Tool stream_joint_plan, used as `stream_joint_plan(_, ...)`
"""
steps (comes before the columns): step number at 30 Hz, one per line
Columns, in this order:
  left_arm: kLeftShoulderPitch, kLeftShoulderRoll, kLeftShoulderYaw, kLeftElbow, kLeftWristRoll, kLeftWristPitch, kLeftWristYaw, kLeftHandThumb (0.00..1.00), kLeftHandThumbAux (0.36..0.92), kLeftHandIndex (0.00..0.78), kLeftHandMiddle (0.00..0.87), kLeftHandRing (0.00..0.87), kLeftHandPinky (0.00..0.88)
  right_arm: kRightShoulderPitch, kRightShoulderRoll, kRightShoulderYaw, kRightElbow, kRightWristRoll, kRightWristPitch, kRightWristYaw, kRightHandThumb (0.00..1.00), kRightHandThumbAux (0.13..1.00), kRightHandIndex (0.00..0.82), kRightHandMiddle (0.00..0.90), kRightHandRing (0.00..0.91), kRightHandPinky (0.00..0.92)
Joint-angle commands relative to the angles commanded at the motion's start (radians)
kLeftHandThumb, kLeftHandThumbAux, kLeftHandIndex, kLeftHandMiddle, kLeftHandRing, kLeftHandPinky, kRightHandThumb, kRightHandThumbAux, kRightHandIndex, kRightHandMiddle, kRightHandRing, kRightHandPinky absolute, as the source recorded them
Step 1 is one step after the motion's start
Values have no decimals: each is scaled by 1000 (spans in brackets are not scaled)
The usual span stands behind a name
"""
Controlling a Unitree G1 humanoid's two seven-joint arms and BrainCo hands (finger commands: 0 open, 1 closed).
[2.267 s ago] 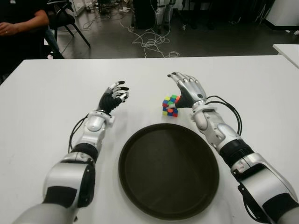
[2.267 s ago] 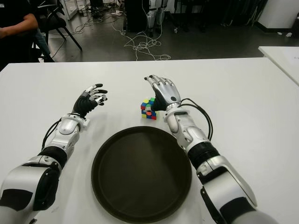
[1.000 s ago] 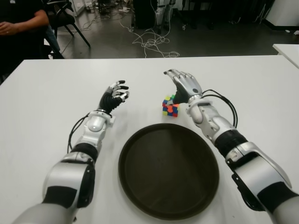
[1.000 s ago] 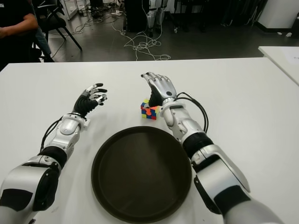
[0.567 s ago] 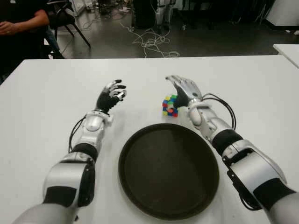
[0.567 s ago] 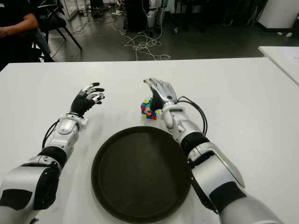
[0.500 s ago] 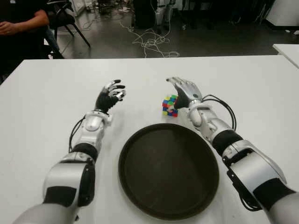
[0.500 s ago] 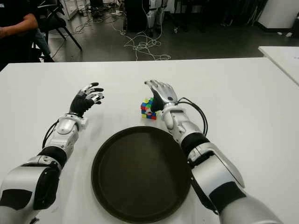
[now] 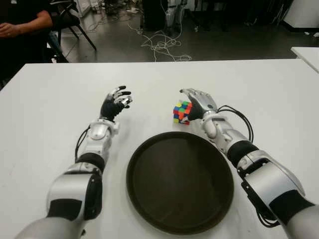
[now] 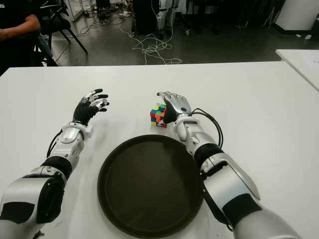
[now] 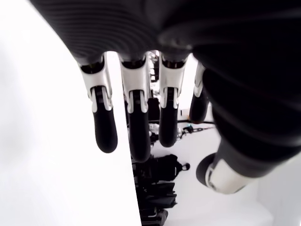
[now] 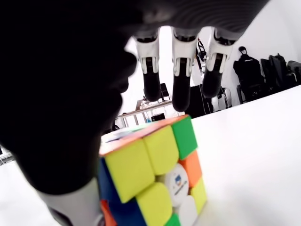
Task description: Pick up the Rubik's Cube and put it in the plate
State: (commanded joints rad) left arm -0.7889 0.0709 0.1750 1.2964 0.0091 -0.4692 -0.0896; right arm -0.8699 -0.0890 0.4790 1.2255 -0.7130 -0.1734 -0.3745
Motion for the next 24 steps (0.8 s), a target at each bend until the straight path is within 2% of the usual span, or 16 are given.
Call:
stream_joint_plan(9, 1, -6, 11, -5, -15, -5, -18, 418, 748, 189, 286, 333, 368, 6, 3, 6, 21, 2, -7, -6, 0, 928, 216, 254, 256, 283)
stream_joint_plan(14, 2, -7, 10, -7, -16, -5, -17, 414, 753, 187, 281, 326, 356, 13, 2, 11, 31, -1, -10, -11, 0, 926, 209, 240, 237, 255)
stream_joint_plan(21, 3, -9, 9, -9, -17, -8, -16, 420, 764, 192, 284, 324, 355, 16, -1, 29, 44, -10, -13, -28, 0, 936, 264, 309, 325, 340)
stream_joint_plan(24, 4, -10, 7, -10, -15, -11, -15, 413, 759, 189, 286, 324, 351, 16, -1, 38, 49, -12, -10, -31, 0, 926, 241, 285, 291, 289)
